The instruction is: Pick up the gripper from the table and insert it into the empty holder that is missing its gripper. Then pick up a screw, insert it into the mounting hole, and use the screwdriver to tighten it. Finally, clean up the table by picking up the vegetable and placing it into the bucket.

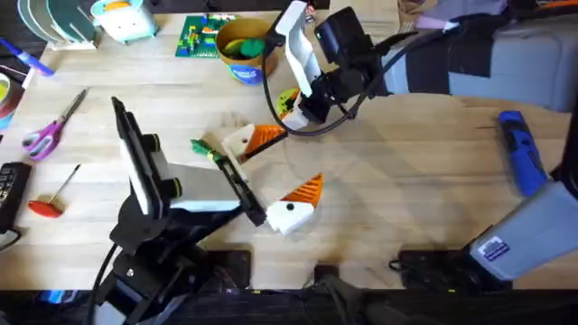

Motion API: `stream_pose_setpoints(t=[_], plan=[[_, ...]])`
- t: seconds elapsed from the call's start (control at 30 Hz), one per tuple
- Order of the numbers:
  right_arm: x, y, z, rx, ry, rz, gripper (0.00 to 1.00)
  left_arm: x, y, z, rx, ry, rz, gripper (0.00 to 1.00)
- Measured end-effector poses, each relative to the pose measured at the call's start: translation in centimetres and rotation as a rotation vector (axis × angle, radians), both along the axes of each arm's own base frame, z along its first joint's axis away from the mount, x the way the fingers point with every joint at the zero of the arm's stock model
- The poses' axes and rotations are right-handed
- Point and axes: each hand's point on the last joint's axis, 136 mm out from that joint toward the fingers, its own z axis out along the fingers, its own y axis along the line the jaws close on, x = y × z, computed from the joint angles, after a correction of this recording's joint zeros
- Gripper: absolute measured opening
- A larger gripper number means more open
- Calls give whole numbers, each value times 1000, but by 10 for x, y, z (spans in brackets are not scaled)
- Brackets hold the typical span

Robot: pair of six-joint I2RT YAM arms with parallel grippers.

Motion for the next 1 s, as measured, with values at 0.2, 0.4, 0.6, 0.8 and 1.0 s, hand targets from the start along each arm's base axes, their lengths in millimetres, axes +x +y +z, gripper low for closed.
stream_pose_setpoints(t=[0.2,0.4,0.6,0.8,1.0], plan=[[2,0,0,0,-8,-2,299,0,0,0,0,0,0,993],[3,0,1,-2,-13,-3,105,0,0,0,0,0,0,993],[4,0,1,-2,-18,-3,10,0,0,0,0,0,0,993],[5,-1,1,-1,-18,-9,8,0,0,0,0,0,0,993],[17,-15,12,20,-7,-86,8,0,0,0,0,0,0,993]])
